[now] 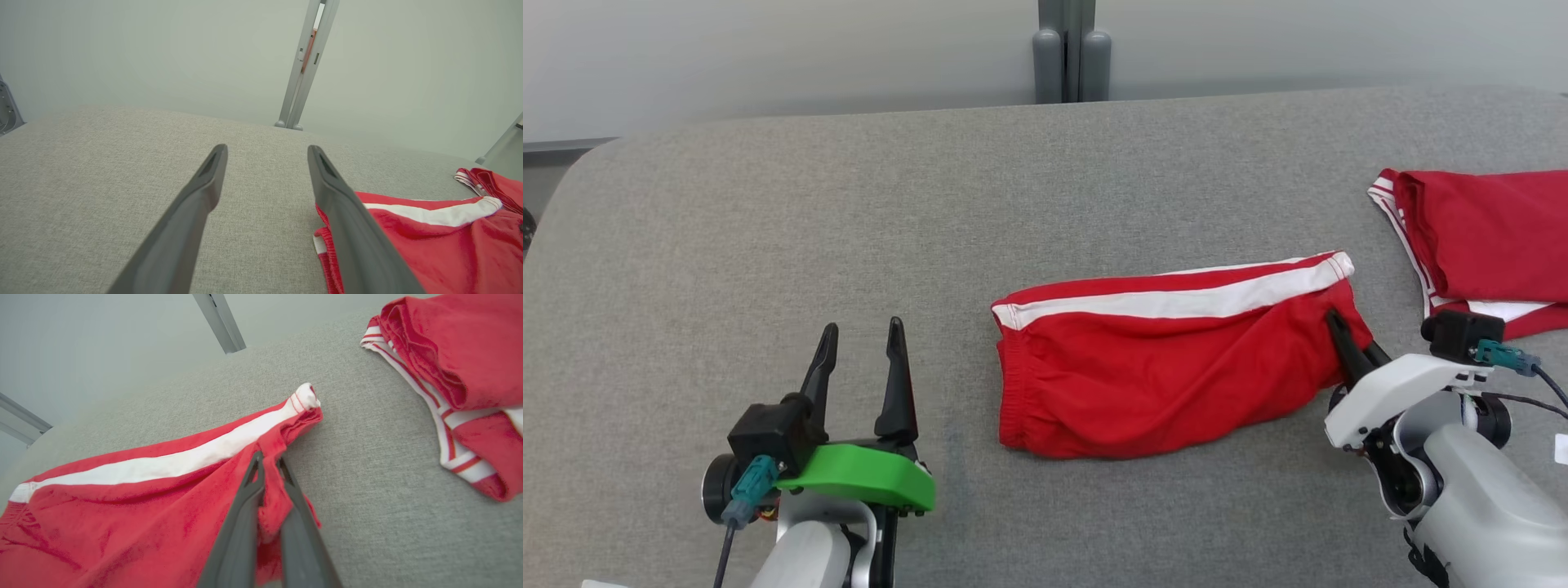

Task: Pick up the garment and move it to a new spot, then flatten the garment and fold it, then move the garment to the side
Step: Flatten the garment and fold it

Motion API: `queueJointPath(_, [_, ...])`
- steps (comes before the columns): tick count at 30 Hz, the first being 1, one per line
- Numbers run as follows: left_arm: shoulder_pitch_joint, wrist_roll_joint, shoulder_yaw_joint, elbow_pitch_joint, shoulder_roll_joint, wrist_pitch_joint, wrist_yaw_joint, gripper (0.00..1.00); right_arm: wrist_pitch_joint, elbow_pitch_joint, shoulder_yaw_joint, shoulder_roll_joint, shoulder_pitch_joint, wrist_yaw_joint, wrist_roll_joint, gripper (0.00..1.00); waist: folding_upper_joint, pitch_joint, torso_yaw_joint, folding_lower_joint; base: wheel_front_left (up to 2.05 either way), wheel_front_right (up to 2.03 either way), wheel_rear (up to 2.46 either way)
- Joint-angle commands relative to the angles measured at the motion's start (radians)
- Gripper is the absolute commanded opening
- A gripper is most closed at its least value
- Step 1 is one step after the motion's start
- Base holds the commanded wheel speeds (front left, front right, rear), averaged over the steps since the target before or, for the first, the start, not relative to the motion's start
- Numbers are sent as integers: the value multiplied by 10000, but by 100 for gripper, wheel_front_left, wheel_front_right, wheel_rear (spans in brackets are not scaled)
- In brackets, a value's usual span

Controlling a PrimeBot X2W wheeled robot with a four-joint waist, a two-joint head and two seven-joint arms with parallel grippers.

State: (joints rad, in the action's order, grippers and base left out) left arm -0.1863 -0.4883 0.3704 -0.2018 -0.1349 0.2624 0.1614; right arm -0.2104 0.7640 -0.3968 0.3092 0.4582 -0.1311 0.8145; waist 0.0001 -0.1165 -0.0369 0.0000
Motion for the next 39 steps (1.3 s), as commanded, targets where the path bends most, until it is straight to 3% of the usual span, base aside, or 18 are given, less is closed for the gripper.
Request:
queueJointPath(1, [34,0,-52,-29,1,28,-10,100,-35,-244,-48,-53,72,5,-121,0,-1,116,-161,0,0,0,0])
queueJointPath(6, [214,-18,-127,-41,101,30,-44,100,271,-1436,-401,-327,-159,3,-589,0,-1,310,-543,0,0,0,0])
queueJointPath(13, [296,45,-172,-80,223,30,-119,100,1203,-2623,-1104,-1188,-492,3,-994,0,-1,459,-1190,0,0,0,0])
queueJointPath(22, [304,120,-269,-132,323,28,-209,100,1637,-2235,-1496,-1907,-514,2,-1243,0,-1,455,-1813,0,0,0,0])
queueJointPath(33, [419,218,-342,-206,389,28,-283,100,1532,-1695,-2025,-2257,-395,1,-1066,0,-1,587,-1870,0,0,0,0])
queueJointPath(34, [417,229,-322,-219,398,28,-288,100,1458,-1646,-2089,-2273,-346,1,-1104,13,-1,601,-1863,0,0,0,0])
queueJointPath(35, [415,234,-312,-225,402,28,-300,100,1387,-1626,-2144,-2308,-329,1,-1067,40,-1,610,-1858,0,0,0,0])
queueJointPath(36, [419,237,-305,-241,404,28,-310,100,1296,-1632,-2230,-2349,-321,1,-1004,100,-1,623,-1848,0,0,0,0])
queueJointPath(39, [459,245,-288,-291,409,28,-335,100,1175,-1656,-2519,-2375,-310,1,-910,100,-1,667,-1805,0,0,0,0])
